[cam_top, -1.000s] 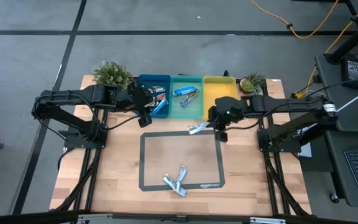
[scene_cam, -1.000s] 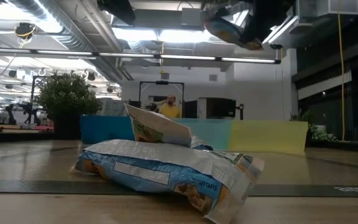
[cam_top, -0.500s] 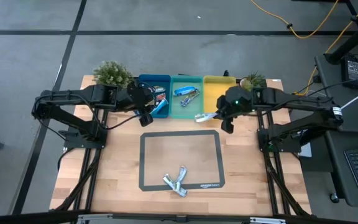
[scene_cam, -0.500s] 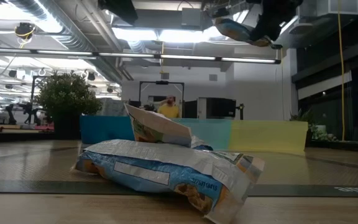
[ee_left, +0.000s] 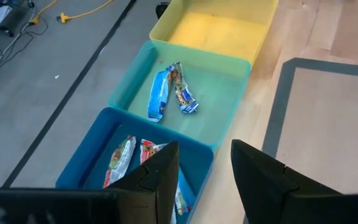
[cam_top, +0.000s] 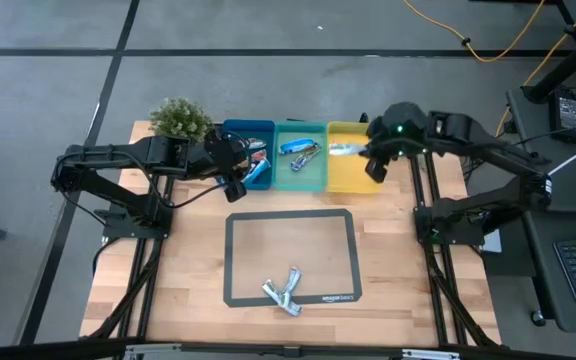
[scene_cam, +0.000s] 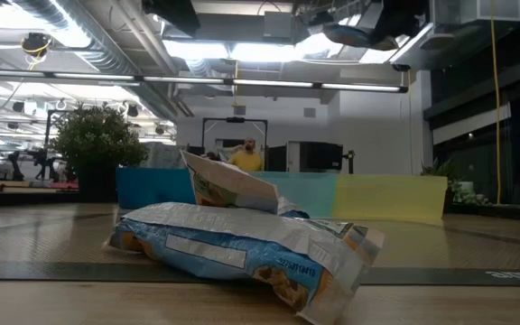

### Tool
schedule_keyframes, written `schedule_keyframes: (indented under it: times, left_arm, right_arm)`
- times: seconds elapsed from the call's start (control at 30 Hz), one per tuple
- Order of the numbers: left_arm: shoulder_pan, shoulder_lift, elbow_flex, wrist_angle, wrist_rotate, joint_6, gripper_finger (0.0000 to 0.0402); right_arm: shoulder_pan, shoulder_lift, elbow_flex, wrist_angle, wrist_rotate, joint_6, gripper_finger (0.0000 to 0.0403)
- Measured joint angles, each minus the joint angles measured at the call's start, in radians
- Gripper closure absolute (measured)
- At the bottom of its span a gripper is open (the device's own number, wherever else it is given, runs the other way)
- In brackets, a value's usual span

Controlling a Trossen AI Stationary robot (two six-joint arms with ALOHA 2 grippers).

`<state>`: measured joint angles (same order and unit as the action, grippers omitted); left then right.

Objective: Pick and place Granola Bars by type
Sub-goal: Put the right yellow granola bar into the yellow bin

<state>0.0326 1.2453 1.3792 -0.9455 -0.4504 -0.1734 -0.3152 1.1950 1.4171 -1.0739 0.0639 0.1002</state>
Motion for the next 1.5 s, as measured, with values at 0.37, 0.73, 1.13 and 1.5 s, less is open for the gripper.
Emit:
schedule_keyframes:
  times: [0.37,0.73,1.13,1.5]
  left_arm:
    - [0.000,0.000,0.000,0.000,-0.004,-0.022,0.0263]
    - [0.000,0.000,0.000,0.000,-0.003,-0.027,0.0263]
    - [0.000,0.000,0.000,0.000,-0.004,-0.027,0.0263]
    - [0.000,0.000,0.000,-0.001,-0.003,-0.052,0.0263]
  right_arm:
    - [-0.210,0.003,0.048,-0.092,0.033,-0.035,0.0338]
    - [-0.392,0.021,0.048,-0.103,0.032,-0.145,0.0338]
    - [-0.476,0.131,0.048,-0.085,0.018,-0.252,0.0338]
    - [-0.545,0.224,0.037,0.040,-0.022,-0.267,0.0338]
